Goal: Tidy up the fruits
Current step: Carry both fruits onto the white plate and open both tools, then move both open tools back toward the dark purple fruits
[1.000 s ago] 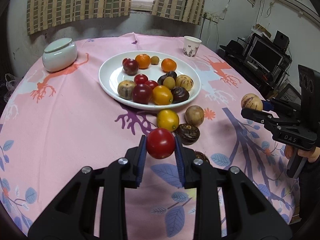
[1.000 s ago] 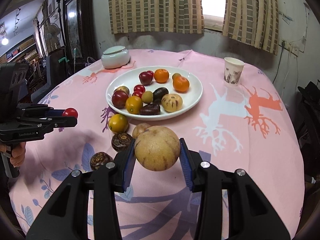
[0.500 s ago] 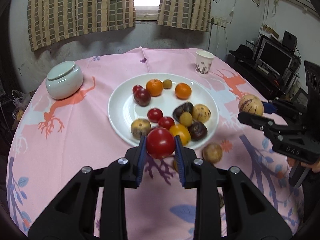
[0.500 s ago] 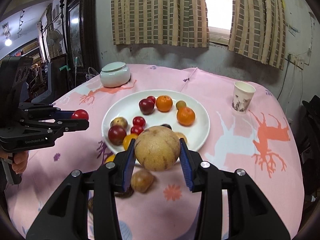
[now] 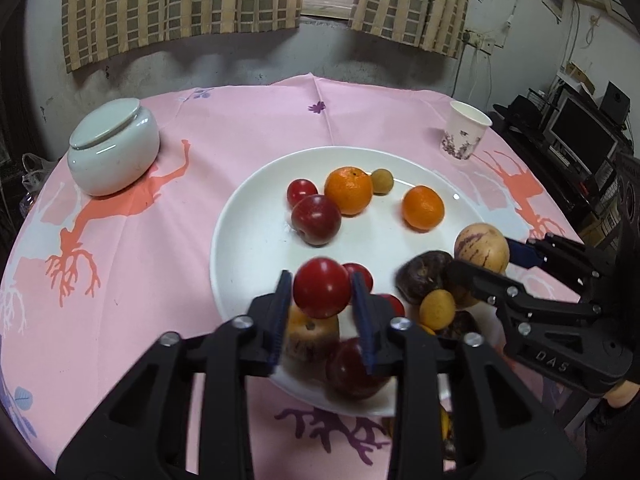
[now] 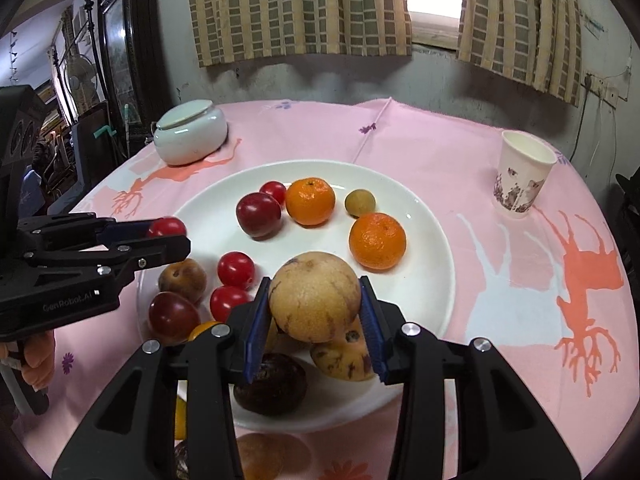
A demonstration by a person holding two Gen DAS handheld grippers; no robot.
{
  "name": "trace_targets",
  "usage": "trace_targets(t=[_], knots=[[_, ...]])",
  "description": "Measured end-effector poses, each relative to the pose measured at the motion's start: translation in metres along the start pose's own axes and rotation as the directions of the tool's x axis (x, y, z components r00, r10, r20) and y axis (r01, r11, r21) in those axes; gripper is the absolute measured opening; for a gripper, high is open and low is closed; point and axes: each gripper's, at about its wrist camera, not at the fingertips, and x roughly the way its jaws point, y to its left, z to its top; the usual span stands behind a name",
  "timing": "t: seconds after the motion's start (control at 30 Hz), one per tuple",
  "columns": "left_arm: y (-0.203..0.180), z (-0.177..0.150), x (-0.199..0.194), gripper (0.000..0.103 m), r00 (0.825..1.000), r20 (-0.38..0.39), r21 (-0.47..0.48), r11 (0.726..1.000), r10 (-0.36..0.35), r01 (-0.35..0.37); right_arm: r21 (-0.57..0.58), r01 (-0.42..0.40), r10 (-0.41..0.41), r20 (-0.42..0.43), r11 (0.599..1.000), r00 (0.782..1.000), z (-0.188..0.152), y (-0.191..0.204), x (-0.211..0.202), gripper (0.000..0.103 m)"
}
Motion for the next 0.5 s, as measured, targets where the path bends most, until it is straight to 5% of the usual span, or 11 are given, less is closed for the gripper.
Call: trace_targets(t=[0.07, 0.5], knots=[[0.003, 0.0, -0.001, 0.076, 0.998, 0.03, -0.028, 0.999, 0.046, -0.046, 0.005, 0.021, -0.021, 0.015, 1.0, 1.0, 0.0, 0.001, 0.001, 0.045], [0.012, -0.024, -0.041, 0.081, 0.998, 0.029, -0.04, 0.998, 0.047, -0.046, 0.064, 0.0, -0.004, 0.061, 0.998, 0.998, -0.022, -0.014, -0.048, 0.065]])
